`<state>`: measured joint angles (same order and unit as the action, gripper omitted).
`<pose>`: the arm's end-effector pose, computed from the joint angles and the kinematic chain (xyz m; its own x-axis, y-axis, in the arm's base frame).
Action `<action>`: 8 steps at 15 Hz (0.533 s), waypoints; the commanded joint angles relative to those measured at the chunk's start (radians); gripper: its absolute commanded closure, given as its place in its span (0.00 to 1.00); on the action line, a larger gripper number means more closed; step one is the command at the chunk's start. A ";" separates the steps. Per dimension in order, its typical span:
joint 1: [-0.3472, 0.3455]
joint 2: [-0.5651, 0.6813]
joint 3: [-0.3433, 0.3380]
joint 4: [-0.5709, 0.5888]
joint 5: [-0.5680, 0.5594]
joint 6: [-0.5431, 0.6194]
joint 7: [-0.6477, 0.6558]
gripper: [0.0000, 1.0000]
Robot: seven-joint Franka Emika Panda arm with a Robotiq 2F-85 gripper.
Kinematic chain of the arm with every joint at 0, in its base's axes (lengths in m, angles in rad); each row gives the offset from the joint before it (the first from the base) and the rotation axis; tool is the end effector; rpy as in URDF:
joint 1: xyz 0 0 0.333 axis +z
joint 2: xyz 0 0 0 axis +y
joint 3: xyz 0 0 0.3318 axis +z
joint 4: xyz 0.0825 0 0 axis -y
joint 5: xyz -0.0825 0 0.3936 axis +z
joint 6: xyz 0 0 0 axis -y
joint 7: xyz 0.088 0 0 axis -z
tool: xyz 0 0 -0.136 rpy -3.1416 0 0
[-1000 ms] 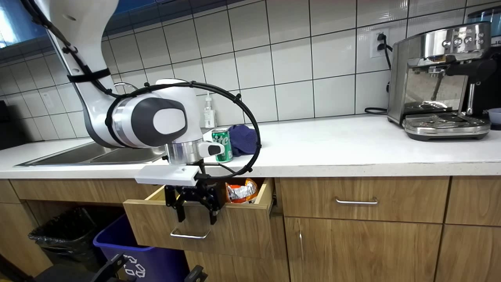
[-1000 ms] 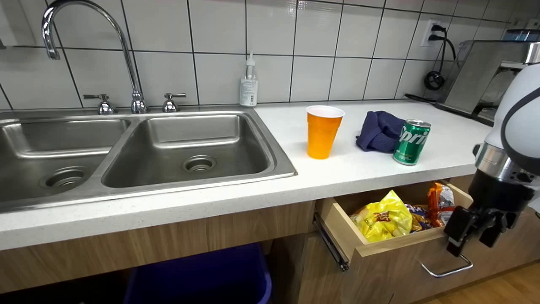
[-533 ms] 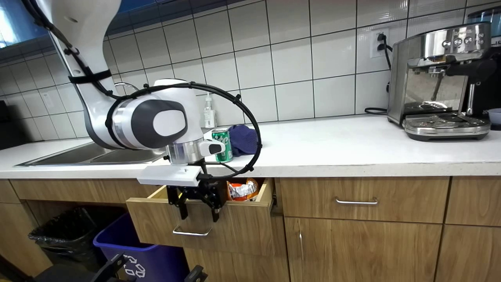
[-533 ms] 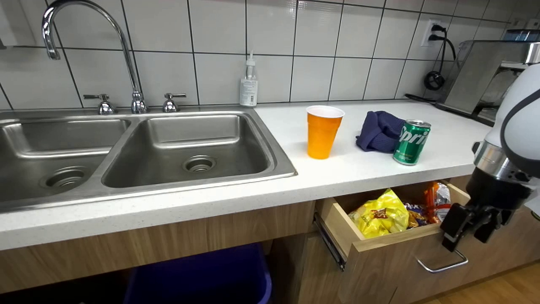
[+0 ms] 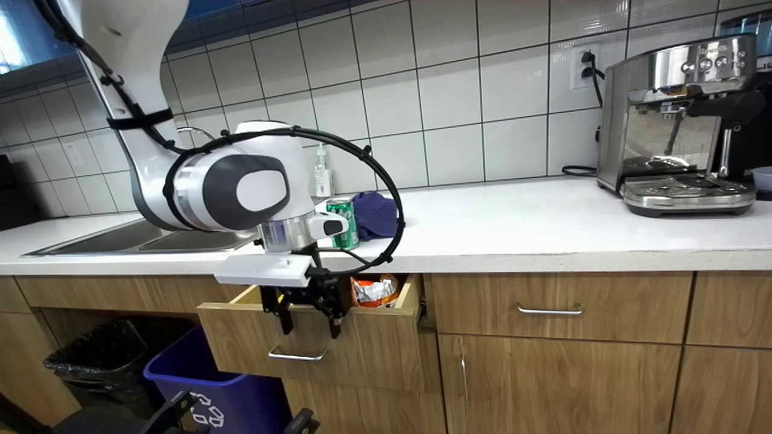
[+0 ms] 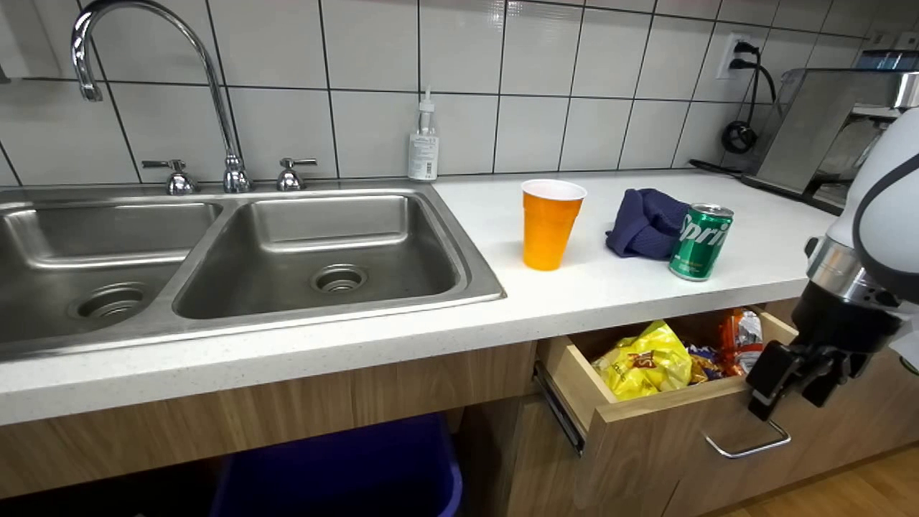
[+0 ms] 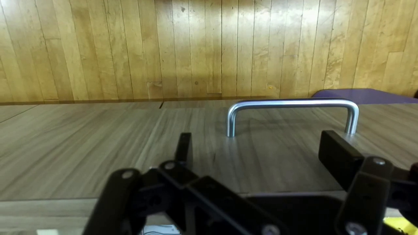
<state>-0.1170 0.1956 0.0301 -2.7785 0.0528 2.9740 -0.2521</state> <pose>0.3786 -0.0354 0.1321 0.9937 0.1123 0.0031 0.1123 -0.9936 -0.0143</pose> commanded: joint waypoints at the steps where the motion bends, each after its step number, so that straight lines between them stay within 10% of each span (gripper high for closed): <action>1: -0.051 -0.014 0.032 0.001 0.019 0.047 -0.046 0.00; 8: -0.117 -0.010 0.099 0.001 0.044 0.073 -0.073 0.00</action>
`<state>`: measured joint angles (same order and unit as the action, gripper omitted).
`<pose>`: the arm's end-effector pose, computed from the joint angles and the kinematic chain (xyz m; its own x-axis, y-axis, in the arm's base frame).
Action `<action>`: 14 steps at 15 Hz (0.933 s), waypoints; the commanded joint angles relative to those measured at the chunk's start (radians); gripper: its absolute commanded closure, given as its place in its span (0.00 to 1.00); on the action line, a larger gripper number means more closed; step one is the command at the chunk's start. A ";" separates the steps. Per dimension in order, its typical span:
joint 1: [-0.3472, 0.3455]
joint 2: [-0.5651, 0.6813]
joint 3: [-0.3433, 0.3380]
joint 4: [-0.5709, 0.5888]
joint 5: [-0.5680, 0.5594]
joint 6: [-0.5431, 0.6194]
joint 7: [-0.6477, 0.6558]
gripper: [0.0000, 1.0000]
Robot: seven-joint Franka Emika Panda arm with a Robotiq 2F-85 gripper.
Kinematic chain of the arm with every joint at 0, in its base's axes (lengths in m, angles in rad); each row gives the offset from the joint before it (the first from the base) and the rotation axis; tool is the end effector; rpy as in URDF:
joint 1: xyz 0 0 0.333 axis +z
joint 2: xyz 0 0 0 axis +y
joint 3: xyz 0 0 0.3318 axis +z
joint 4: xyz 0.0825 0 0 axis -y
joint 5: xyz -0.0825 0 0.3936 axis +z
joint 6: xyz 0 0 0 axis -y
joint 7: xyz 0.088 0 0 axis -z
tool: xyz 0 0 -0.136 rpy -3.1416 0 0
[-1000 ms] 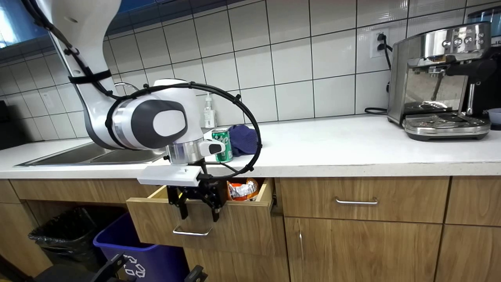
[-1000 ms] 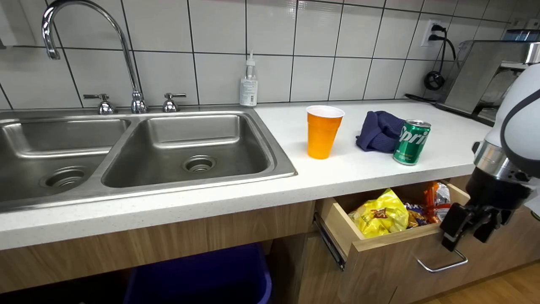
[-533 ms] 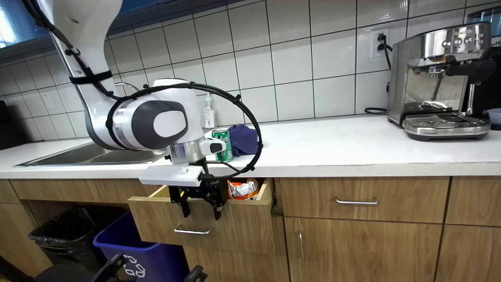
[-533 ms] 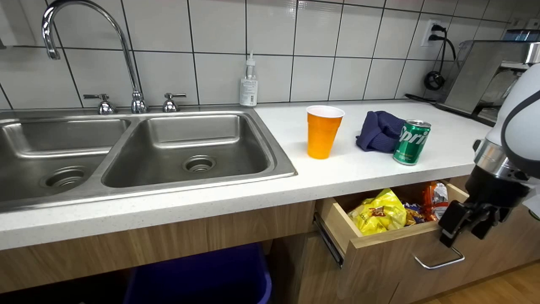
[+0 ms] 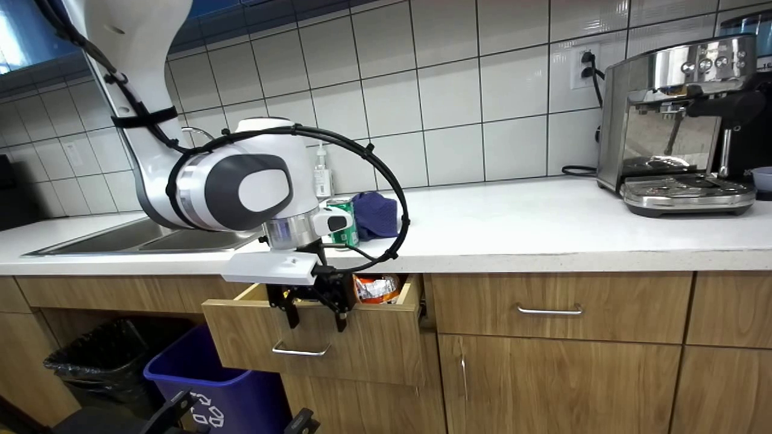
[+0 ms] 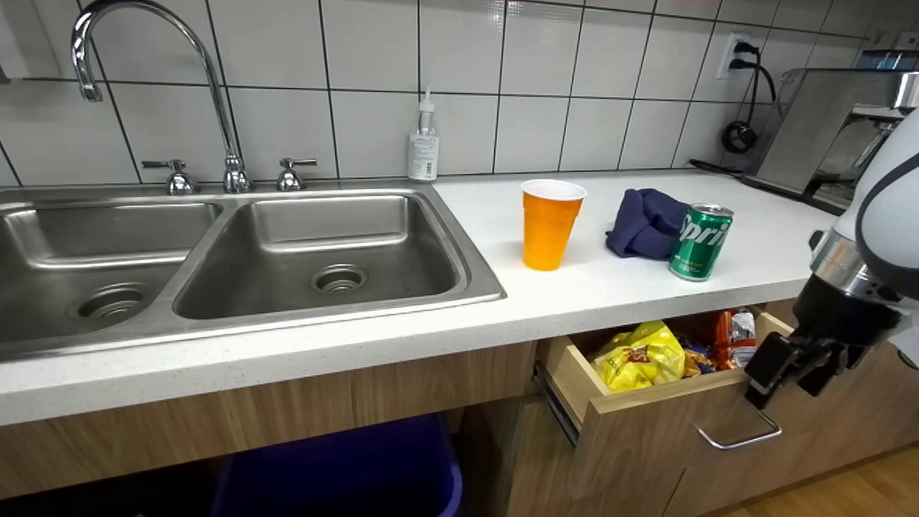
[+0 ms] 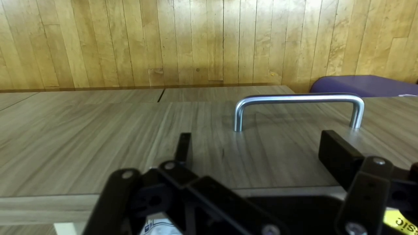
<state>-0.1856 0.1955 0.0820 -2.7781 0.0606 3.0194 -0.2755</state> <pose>0.3844 -0.0417 0.1365 0.9927 0.1093 0.0505 0.1101 -0.9938 -0.0128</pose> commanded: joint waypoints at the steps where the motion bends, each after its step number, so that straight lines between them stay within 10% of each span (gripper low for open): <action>1: -0.057 -0.011 0.057 0.001 0.041 0.028 -0.055 0.00; 14: -0.075 0.006 0.074 0.042 0.045 0.035 -0.065 0.00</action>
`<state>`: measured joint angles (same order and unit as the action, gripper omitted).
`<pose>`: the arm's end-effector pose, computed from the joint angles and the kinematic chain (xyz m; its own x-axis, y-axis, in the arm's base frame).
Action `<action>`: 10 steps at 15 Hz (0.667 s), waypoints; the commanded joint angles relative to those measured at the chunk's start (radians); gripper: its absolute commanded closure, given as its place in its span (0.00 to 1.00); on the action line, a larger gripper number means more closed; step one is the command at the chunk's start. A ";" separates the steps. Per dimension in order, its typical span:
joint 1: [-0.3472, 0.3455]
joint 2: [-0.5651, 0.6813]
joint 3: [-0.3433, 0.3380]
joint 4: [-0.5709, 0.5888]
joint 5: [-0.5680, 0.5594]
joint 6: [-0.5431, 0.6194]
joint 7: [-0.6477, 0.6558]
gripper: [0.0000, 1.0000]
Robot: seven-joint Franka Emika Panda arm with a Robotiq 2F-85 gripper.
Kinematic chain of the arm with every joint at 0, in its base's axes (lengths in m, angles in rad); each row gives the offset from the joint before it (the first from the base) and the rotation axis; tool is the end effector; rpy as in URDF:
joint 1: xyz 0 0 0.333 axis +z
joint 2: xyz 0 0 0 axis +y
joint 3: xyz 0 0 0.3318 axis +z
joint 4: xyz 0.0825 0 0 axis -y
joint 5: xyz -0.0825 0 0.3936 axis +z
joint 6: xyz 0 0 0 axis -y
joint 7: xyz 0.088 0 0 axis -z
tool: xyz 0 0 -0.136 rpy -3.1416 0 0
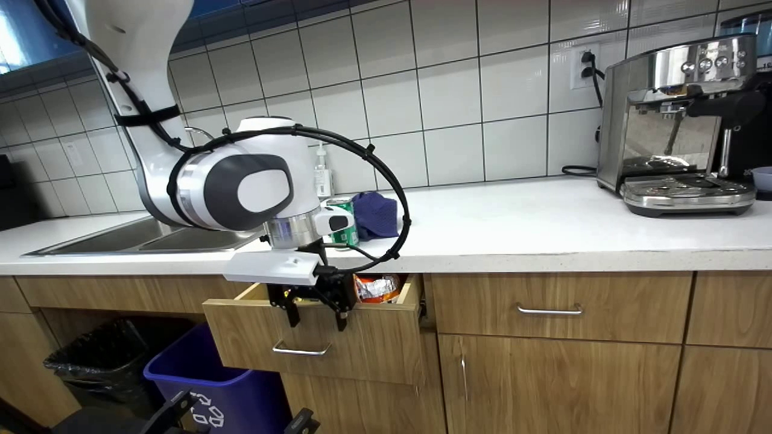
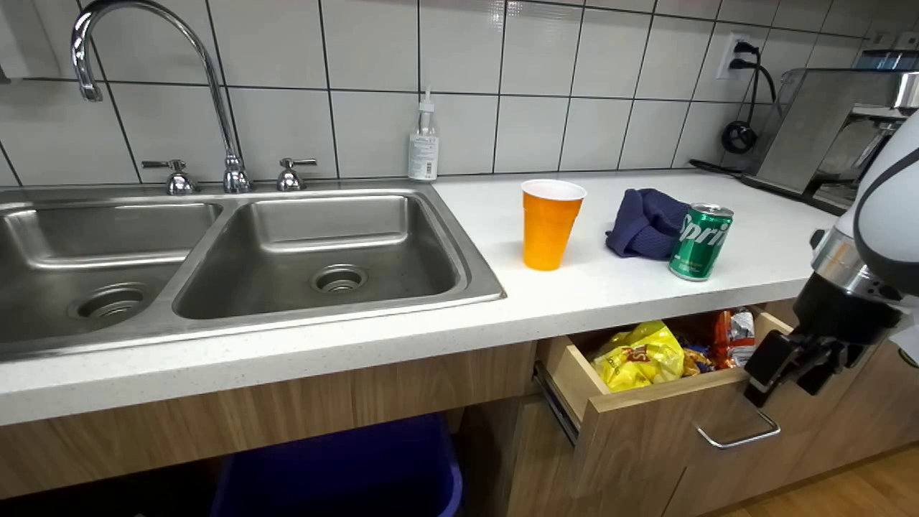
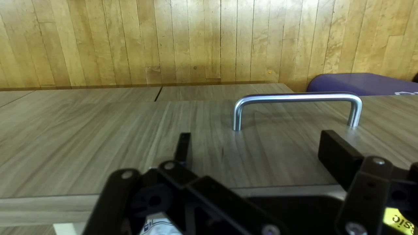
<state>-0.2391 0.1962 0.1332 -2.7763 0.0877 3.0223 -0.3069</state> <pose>0.3855 -0.0431 0.1373 0.9922 0.1099 0.0586 0.1114 -0.9935 -0.0241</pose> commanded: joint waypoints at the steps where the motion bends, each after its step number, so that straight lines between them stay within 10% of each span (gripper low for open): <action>1: -0.027 0.010 0.029 0.051 0.028 0.035 -0.033 0.00; 10: -0.077 0.042 0.083 0.144 0.101 0.045 -0.036 0.00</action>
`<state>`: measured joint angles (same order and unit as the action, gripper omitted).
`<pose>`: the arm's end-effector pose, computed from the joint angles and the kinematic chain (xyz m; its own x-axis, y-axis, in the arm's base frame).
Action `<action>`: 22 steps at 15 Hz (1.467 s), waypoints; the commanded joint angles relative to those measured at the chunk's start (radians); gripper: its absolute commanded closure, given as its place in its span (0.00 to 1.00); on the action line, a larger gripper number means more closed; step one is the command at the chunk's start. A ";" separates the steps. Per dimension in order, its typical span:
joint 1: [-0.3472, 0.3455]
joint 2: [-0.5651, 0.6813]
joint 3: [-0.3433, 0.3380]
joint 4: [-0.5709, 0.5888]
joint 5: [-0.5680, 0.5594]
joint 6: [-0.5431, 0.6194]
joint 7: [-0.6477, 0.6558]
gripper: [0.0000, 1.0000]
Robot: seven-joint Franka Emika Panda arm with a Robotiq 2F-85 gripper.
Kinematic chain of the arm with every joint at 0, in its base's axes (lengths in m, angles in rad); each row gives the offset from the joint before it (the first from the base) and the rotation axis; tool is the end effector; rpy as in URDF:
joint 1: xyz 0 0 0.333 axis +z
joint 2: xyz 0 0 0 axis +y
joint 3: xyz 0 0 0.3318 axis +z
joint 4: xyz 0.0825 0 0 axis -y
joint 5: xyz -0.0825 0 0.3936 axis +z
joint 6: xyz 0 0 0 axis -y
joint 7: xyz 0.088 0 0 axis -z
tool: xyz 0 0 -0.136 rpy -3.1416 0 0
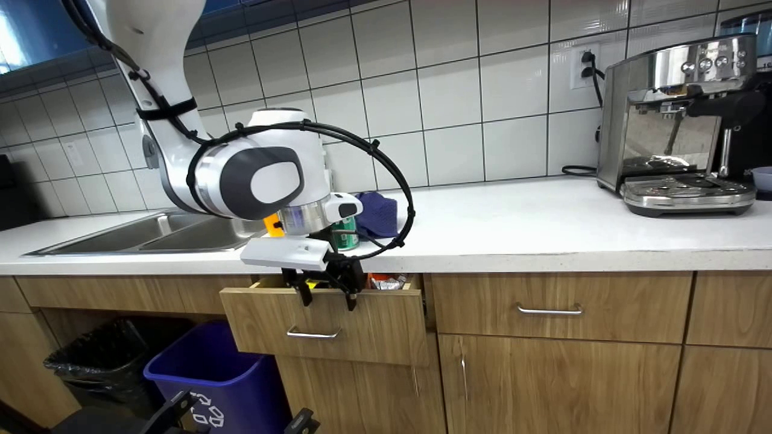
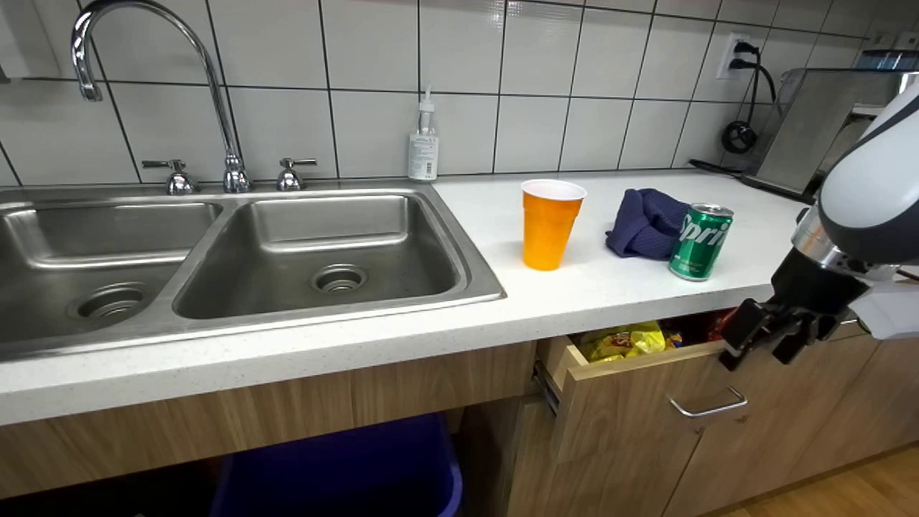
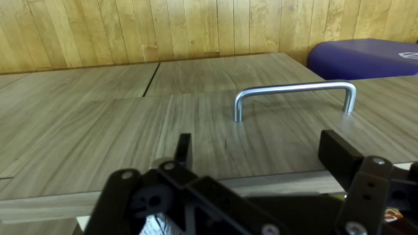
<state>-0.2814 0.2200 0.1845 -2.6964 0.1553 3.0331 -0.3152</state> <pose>0.4217 -0.0468 0.1498 0.9901 0.0553 0.1287 0.0604 -0.9975 -0.0365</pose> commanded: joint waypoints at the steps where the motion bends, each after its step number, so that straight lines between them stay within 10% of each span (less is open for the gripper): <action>1: -0.034 0.023 0.031 0.071 0.030 0.036 -0.025 0.00; 22: -0.046 0.078 0.042 0.163 0.006 0.045 -0.015 0.00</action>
<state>-0.2963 0.2815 0.2025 -2.5859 0.1571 3.0462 -0.3153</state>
